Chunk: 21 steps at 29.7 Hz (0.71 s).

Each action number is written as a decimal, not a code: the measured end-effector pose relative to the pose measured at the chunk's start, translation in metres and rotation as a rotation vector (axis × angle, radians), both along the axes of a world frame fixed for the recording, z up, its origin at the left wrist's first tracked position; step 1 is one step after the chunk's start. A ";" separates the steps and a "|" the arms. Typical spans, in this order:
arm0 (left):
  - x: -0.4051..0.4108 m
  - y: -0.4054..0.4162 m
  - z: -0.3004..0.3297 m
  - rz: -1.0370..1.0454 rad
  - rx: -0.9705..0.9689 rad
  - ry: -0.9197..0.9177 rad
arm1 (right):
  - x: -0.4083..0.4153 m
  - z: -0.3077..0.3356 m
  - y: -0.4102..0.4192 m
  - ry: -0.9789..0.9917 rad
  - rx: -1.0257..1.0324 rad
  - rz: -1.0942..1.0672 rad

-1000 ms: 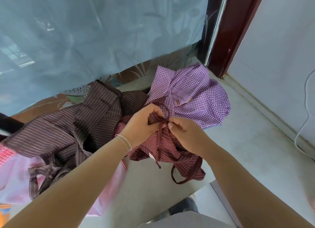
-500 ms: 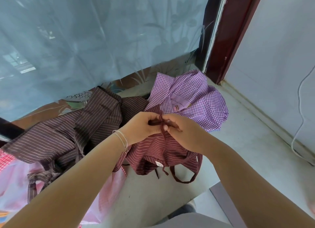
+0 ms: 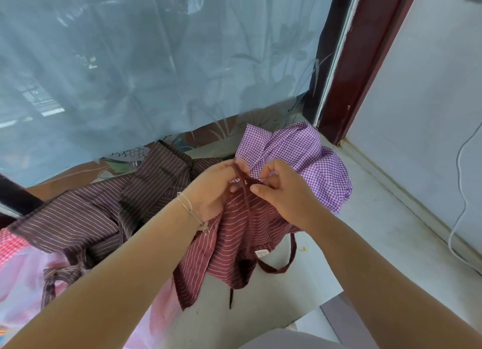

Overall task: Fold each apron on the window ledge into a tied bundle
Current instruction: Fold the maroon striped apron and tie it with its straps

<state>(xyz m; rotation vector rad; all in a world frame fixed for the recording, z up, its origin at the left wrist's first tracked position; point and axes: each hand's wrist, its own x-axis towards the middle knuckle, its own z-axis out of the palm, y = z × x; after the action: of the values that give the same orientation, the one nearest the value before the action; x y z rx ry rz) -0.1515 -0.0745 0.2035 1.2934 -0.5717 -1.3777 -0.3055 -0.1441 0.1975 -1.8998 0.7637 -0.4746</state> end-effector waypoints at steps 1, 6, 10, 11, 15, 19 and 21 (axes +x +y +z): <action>0.009 0.000 0.004 0.053 -0.004 0.088 | 0.000 0.000 -0.002 0.003 0.022 0.017; 0.082 0.003 0.017 0.300 0.032 0.333 | -0.005 0.006 -0.020 0.184 0.049 0.161; 0.099 -0.001 0.002 0.339 0.145 0.131 | -0.006 0.012 -0.027 0.217 0.045 0.188; 0.089 0.002 -0.005 0.184 0.279 -0.172 | -0.005 0.014 -0.028 0.172 0.055 0.161; 0.046 0.016 -0.034 -0.002 0.390 -0.886 | -0.001 0.020 -0.031 0.031 0.074 0.033; 0.011 0.028 -0.024 0.077 -0.150 -0.922 | 0.003 0.025 -0.029 -0.015 0.087 0.038; -0.006 0.028 -0.012 0.023 -0.275 -0.954 | 0.006 0.030 -0.026 -0.054 0.090 0.071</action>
<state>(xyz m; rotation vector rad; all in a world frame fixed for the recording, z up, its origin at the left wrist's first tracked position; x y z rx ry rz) -0.1574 -0.0467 0.1917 1.6722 -1.3227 -0.5522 -0.2995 -0.1705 0.2274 -1.8162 0.6694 -0.4389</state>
